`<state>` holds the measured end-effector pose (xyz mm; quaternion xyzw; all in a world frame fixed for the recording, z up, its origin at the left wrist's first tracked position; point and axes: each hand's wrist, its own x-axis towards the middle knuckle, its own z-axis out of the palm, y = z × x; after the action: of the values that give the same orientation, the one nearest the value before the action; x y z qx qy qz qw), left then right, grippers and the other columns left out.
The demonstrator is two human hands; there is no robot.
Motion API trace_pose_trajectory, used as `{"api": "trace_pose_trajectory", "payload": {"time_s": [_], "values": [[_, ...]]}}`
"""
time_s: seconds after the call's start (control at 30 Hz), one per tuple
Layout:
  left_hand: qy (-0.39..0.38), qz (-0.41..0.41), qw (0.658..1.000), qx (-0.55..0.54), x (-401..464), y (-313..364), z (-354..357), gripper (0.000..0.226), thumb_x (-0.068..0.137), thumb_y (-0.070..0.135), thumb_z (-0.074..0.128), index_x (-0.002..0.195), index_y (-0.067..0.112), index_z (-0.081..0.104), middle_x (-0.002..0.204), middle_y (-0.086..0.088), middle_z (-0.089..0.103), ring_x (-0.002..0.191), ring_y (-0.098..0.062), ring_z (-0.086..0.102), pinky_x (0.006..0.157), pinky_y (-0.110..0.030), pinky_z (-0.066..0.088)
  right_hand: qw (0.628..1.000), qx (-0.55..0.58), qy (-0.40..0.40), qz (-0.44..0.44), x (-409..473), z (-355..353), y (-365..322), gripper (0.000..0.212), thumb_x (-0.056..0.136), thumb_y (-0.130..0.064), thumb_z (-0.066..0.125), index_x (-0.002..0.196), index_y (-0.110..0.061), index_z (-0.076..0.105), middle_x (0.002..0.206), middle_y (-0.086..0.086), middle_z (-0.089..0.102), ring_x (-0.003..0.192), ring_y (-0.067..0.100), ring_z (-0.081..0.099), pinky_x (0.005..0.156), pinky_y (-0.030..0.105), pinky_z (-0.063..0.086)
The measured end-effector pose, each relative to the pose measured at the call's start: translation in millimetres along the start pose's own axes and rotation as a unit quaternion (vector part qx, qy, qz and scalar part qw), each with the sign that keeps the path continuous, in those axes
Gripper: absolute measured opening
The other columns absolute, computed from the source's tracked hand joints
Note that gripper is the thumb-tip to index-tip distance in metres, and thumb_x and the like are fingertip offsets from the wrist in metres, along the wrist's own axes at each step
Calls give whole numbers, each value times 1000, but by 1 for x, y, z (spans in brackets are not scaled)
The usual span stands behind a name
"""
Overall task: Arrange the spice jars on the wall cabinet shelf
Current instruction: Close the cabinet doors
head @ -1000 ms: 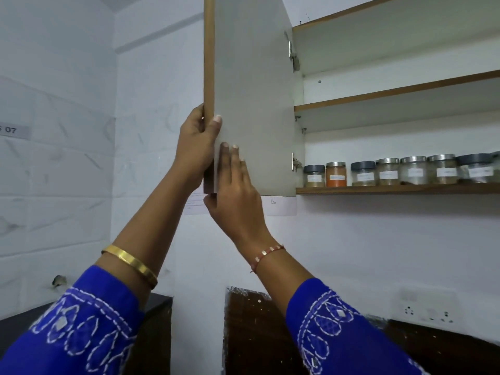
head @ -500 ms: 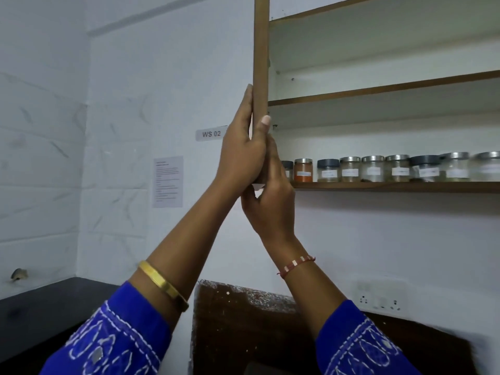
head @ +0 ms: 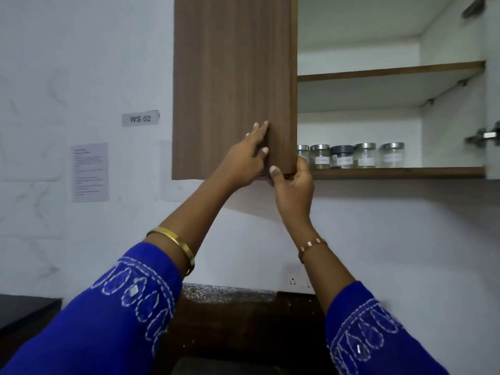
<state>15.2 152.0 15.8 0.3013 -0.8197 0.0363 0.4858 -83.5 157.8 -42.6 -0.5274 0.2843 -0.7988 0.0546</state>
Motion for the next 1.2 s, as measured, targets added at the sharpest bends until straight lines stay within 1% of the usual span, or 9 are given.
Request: {"api": "trace_pose_trajectory", "payload": {"time_s": [0.07,0.13,0.3,0.43,0.6,0.73,0.9,1.03,1.2], "values": [[-26,-10,1000,3,7,-4,18,59,97,13,37,149,20,9,158,-5,6,145,-24,13,119,-38,17,999,24,-12,32,13,-13,10,24,87,-3,59,105,-18,54,91,-5,63,90,18,64,89,45,54],[-32,-11,999,-3,17,-6,32,59,97,11,37,149,19,9,158,-4,3,146,-24,10,119,-37,15,997,40,-24,54,24,-23,20,25,88,-2,58,103,-21,52,93,-3,63,95,23,64,92,47,53],[-23,3,1000,-8,36,-18,70,59,97,12,37,148,18,8,158,-4,-2,146,-24,-1,120,-39,9,992,71,-39,96,50,-41,48,30,90,0,56,118,-6,51,111,13,63,108,33,63,91,39,55],[-12,28,999,34,49,-35,104,62,96,13,37,148,19,3,158,-5,-6,146,-26,-8,117,-48,2,989,81,-42,117,66,-52,67,35,90,2,55,124,2,48,119,24,61,106,32,64,80,26,58],[23,46,989,139,65,-52,139,61,98,24,32,148,20,-3,158,-4,-9,145,-29,-10,116,-46,-5,988,58,-45,136,88,-65,89,33,90,1,57,122,4,51,108,25,64,77,20,65,69,20,58],[15,58,985,160,76,-63,152,61,98,24,30,148,20,-5,158,-3,-11,145,-28,-12,116,-45,-6,988,35,-41,144,99,-69,104,28,91,-2,56,118,6,52,94,21,63,72,19,63,68,22,58],[9,55,984,172,84,-69,165,63,98,23,31,147,20,-8,157,-4,-15,144,-28,-16,116,-44,-7,988,13,-42,150,108,-70,117,15,92,-6,56,107,-3,54,73,11,61,63,18,60,58,20,57],[3,48,982,185,92,-73,175,64,98,23,30,147,18,-11,157,-6,-18,143,-30,-18,116,-46,-7,984,-22,-43,169,117,-71,126,4,92,-11,57,91,-9,54,69,13,60,59,21,60,52,21,57],[-5,43,978,203,101,-78,185,66,98,23,30,147,17,-13,156,-7,-20,143,-31,-19,116,-47,-7,978,-58,-36,197,129,-71,139,16,92,-16,58,103,-6,53,67,13,58,53,21,57,52,25,57]]}}
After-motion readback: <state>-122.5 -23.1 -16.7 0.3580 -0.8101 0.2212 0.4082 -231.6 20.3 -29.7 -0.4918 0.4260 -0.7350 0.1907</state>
